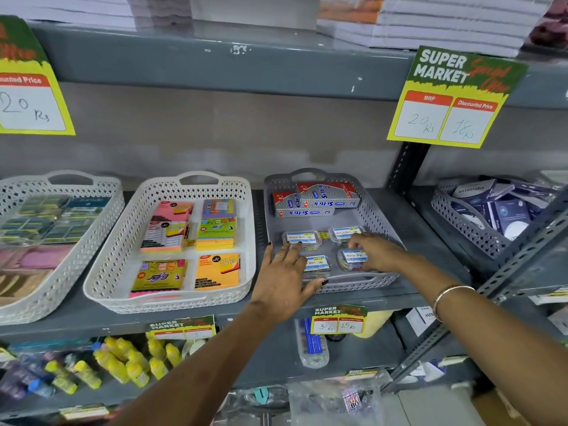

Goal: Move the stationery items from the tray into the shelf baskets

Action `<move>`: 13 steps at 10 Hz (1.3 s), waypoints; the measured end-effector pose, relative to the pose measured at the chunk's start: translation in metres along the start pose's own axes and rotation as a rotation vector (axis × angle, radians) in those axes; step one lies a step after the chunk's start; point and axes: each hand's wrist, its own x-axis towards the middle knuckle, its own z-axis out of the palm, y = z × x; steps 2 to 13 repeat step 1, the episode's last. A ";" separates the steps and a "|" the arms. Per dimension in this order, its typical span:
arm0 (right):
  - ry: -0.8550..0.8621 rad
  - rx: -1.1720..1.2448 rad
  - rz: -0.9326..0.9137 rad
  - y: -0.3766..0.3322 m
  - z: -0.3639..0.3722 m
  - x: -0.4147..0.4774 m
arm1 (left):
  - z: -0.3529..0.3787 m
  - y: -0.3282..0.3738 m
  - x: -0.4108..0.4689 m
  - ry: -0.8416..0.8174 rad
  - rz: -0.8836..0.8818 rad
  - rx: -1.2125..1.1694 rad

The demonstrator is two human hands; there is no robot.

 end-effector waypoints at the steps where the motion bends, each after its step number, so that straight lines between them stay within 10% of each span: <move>1: 0.049 -0.030 -0.001 -0.001 -0.003 0.000 | -0.003 0.003 0.001 0.000 0.008 0.003; 13: 0.049 -0.030 -0.001 -0.001 -0.003 0.000 | -0.003 0.003 0.001 0.000 0.008 0.003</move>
